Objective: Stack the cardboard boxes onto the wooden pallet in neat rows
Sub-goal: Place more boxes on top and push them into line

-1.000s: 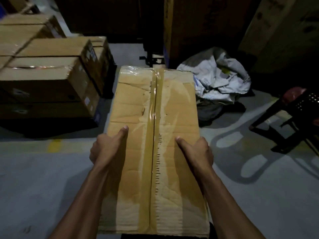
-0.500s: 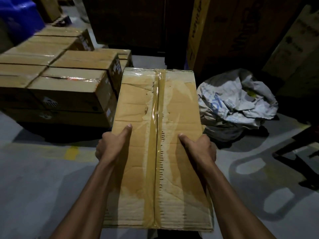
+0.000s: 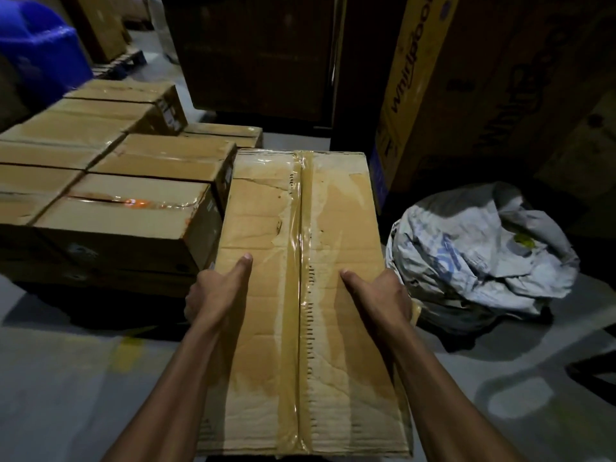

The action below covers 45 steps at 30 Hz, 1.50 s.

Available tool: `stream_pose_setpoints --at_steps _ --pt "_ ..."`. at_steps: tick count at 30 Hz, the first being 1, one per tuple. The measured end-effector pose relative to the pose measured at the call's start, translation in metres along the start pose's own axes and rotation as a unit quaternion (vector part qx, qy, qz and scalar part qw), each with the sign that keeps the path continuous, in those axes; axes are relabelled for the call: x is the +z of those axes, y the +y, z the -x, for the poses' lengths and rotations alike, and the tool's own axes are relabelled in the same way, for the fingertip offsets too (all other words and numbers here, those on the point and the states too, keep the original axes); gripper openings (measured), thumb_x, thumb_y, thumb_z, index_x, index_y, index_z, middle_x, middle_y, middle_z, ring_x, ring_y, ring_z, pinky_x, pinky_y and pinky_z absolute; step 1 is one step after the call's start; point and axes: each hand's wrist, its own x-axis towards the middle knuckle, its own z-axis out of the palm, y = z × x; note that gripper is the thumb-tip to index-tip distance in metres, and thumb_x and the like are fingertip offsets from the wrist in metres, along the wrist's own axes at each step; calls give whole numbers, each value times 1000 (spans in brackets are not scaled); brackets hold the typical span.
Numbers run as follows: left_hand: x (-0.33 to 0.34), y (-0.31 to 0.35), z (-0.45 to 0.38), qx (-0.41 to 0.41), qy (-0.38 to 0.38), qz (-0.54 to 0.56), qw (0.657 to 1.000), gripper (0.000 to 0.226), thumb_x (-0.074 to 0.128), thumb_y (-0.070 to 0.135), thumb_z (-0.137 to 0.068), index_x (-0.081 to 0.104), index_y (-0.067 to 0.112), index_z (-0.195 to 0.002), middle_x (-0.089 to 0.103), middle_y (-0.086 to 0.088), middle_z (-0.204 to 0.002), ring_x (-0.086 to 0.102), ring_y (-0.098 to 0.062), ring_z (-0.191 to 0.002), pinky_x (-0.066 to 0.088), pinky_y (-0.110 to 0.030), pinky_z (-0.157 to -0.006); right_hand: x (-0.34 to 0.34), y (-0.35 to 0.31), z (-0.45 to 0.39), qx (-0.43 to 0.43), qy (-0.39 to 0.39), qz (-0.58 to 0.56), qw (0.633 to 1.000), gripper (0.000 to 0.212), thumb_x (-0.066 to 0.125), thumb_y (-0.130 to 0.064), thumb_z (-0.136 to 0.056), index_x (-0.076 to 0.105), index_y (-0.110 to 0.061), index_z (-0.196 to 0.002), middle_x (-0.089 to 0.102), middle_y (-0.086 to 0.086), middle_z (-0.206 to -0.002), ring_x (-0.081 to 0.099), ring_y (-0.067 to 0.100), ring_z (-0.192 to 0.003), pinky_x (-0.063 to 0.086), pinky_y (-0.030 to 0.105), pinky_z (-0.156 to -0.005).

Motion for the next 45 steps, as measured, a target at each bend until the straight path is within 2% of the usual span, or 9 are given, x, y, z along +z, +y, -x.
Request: stream_pose_setpoints --at_steps 4,7,11,16,23,33,37,41,45 --pt "10 33 -56 24 -19 4 1000 68 57 76 -80 61 10 -98 66 -11 -96 62 -31 -86 51 -38 -79 23 -33 -38 11 15 0 1000 70 66 -73 -72 60 -16 -112 66 8 -108 60 31 -95 46 35 -75" --pt "17 55 -104 43 -39 -5 998 67 57 76 -81 61 11 -98 65 -10 -96 61 -30 -85 49 -37 -78 48 -57 -67 27 31 0 999 71 64 -76 -71 59 -18 -111 65 7 -107 58 28 -93 45 34 -74" --pt "24 87 -169 59 -63 -19 996 75 55 82 -76 65 11 -100 67 -11 -98 63 -33 -89 52 -42 -83 81 -92 -102 61 55 -6 997 76 63 -78 -67 61 -19 -114 67 8 -111 61 32 -101 52 40 -85" --pt "25 127 -235 98 -100 -27 990 75 54 79 -80 64 8 -101 65 -10 -99 62 -33 -90 51 -42 -84 105 -136 -137 86 69 -15 994 70 66 -73 -73 59 -17 -114 65 9 -113 60 33 -103 45 36 -79" --pt "38 172 -285 124 -148 -49 980 54 52 71 -88 52 18 -80 53 -1 -78 48 -18 -66 35 -30 -62 123 -170 -178 122 89 -3 988 75 64 -78 -68 59 -17 -112 66 10 -111 61 35 -101 52 44 -87" --pt "107 245 -353 113 -130 -79 982 62 52 75 -83 56 14 -91 61 -9 -92 61 -31 -88 50 -39 -84 131 -201 -291 123 86 -12 989 88 57 -86 -57 61 -23 -117 68 5 -110 64 32 -99 54 47 -88" --pt "146 294 -385 87 -120 -63 987 59 53 73 -85 52 14 -89 53 -3 -80 56 -27 -82 45 -36 -78 131 -218 -371 114 59 -23 991 88 58 -84 -57 61 -20 -118 67 9 -113 63 35 -102 54 47 -89" --pt "175 345 -417 63 -101 -58 991 68 53 79 -80 57 12 -93 62 -7 -94 60 -31 -90 48 -39 -86 126 -244 -450 99 30 -29 994 99 58 -86 -52 58 -20 -126 66 10 -117 62 36 -106 52 48 -92" --pt "192 402 -446 54 -70 -53 995 77 51 81 -77 66 9 -102 67 -10 -101 62 -33 -91 51 -43 -89 116 -280 -521 64 25 2 998 90 64 -78 -67 56 -14 -129 64 12 -122 59 37 -109 50 42 -90"
